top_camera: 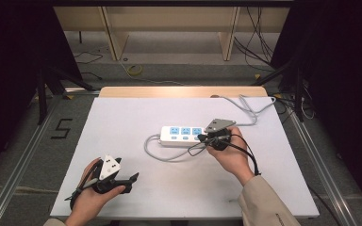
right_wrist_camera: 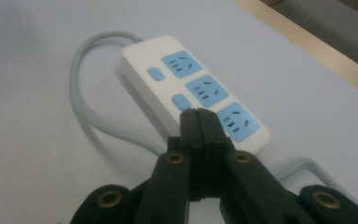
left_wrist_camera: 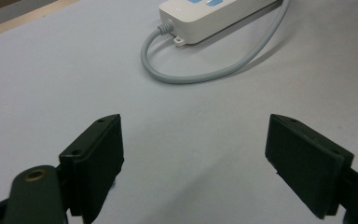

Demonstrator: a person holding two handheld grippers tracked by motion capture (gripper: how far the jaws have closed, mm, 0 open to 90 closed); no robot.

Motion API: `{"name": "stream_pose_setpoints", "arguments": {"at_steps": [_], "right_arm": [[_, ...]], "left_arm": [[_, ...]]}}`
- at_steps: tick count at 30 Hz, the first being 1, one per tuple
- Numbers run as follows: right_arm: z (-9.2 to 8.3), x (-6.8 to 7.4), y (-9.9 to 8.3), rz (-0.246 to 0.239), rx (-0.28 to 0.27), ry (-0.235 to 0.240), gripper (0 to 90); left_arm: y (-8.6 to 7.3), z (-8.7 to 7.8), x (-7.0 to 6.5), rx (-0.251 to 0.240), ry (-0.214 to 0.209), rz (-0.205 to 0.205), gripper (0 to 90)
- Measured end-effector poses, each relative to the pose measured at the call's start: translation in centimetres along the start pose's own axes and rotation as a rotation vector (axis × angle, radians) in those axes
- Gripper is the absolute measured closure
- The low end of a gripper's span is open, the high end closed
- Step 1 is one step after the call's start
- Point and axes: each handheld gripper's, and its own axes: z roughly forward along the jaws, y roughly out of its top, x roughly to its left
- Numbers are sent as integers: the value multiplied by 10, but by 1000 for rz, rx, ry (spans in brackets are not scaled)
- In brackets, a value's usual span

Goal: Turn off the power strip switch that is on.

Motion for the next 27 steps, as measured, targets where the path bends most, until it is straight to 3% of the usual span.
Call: {"name": "stream_pose_setpoints", "arguments": {"at_steps": [27], "right_arm": [[20,4,20,-12,16,28,900]], "left_arm": [[0,1,-1,2,-5,-1,193]]}}
